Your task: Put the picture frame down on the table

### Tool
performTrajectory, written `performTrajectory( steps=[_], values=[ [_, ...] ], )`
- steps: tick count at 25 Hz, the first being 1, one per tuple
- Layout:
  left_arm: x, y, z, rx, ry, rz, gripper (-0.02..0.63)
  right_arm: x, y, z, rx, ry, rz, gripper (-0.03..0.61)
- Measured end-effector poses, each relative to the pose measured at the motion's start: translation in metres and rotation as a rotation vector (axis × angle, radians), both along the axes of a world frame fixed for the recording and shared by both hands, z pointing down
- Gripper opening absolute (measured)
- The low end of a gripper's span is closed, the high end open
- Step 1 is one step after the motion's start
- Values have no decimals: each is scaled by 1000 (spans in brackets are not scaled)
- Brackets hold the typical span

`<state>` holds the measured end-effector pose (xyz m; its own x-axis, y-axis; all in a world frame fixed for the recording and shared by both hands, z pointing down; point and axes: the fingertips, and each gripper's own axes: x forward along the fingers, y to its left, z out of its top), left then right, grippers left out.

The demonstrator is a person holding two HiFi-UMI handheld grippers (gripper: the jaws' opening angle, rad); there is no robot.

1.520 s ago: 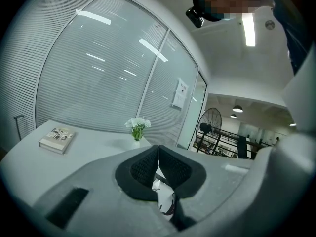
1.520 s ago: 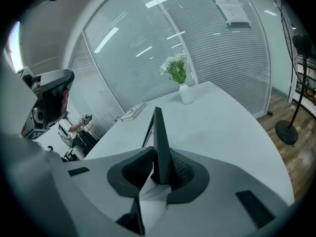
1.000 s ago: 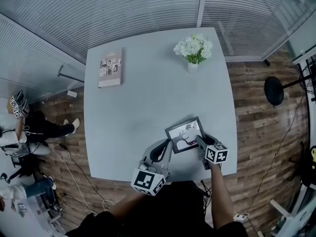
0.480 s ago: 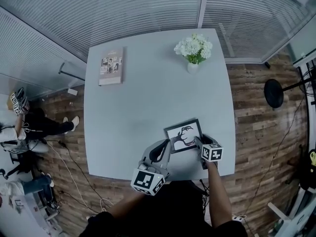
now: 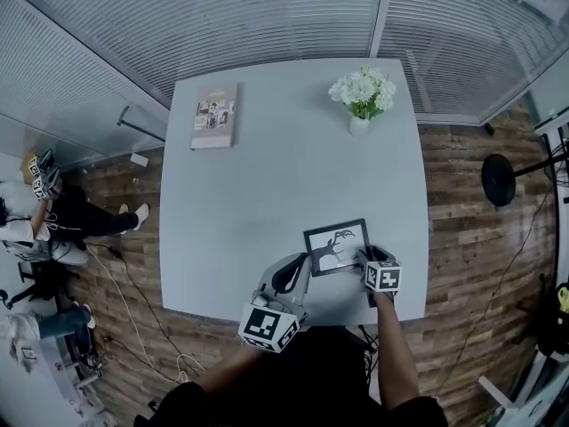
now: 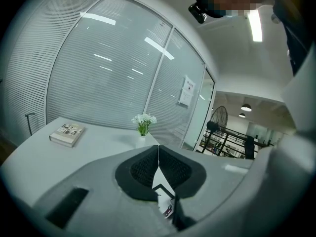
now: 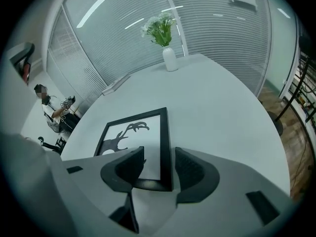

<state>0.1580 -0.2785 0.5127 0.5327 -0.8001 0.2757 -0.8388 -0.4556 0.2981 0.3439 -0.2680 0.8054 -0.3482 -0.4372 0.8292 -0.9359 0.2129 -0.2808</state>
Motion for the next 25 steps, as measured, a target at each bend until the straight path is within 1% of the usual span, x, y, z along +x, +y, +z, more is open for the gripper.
performTrajectory(
  steps=[3,6,7,9,11,14,18,22,25],
  values=[
    [-9,2,-3,11,-1,-1,17,2,-6,-16,34,-1,33,190],
    [-18,2,-9,25,13,-8,17,-5,-16,-51,105,-3,39,189],
    [-22,1,-13,30,22,-16,17,-8,-20,-65,138,-2,37,179],
    [-27,0,-21,46,32,-22,17,-16,-24,-96,210,-3,37,98],
    [-29,2,-30,67,35,-14,17,-26,-24,-129,277,-22,42,43],
    [-33,7,-43,95,42,0,17,-41,-18,-177,371,-62,66,28],
    [-37,15,-59,129,67,16,17,-52,-4,-234,500,-71,110,21],
    [-40,26,-74,170,76,26,17,-65,19,-280,616,-89,129,20],
    [-42,35,-78,181,78,34,17,-79,36,-306,678,-107,121,18]
  ],
)
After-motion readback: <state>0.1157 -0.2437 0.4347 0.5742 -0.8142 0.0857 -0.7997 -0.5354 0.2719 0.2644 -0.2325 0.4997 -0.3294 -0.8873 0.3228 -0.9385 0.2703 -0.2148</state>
